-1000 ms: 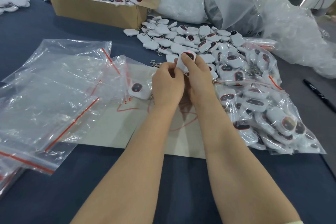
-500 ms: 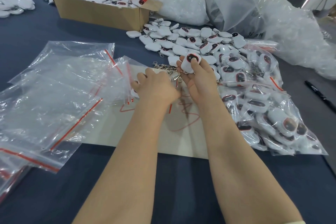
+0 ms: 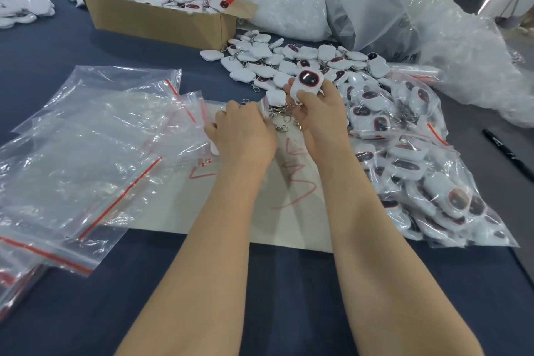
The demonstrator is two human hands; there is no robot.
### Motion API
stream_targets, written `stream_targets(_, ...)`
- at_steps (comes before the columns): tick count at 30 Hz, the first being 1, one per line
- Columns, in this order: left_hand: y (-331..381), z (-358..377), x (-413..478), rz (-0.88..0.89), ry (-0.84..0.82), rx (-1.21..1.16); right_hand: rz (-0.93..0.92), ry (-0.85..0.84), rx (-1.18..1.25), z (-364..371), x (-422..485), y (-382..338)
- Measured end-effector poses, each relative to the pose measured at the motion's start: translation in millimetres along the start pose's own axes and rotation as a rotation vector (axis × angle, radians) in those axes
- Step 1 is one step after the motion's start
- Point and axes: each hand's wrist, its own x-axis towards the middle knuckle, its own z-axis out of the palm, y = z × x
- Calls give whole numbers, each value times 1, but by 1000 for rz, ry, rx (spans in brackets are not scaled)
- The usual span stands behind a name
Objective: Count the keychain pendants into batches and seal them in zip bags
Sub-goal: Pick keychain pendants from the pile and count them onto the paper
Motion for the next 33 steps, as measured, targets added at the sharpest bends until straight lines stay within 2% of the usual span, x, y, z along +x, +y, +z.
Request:
stream_targets(3, 3, 5, 0, 34, 14, 3, 18, -5, 19, 6, -2, 0)
stream_targets(8, 1, 6, 5, 24, -120, 64, 65, 22, 15, 5, -3, -1)
stream_targets(12, 0, 4, 8, 40, -190, 110, 78, -4, 99, 9, -6, -2)
stream_targets(15, -1, 3, 6, 55, -170, 94, 135, -56, 251, 16, -10, 0)
stream_targets(17, 0, 3, 2, 69, -133, 85, 174, -68, 237, 20, -12, 6)
stream_targets(20, -1, 2, 1, 71, -119, 50, 220, -26, 79, 22, -12, 13)
stream_targets(24, -5, -1, 4, 1, -61, -170, 177, 33, -221, 15, -9, 17)
stream_targets(28, -7, -2, 5, -84, 87, -445, 71, -111, -602, 10, -11, 21)
stream_targets(33, 1, -3, 2, 67, 246, -520, -95, -221, -946, 6, -8, 14)
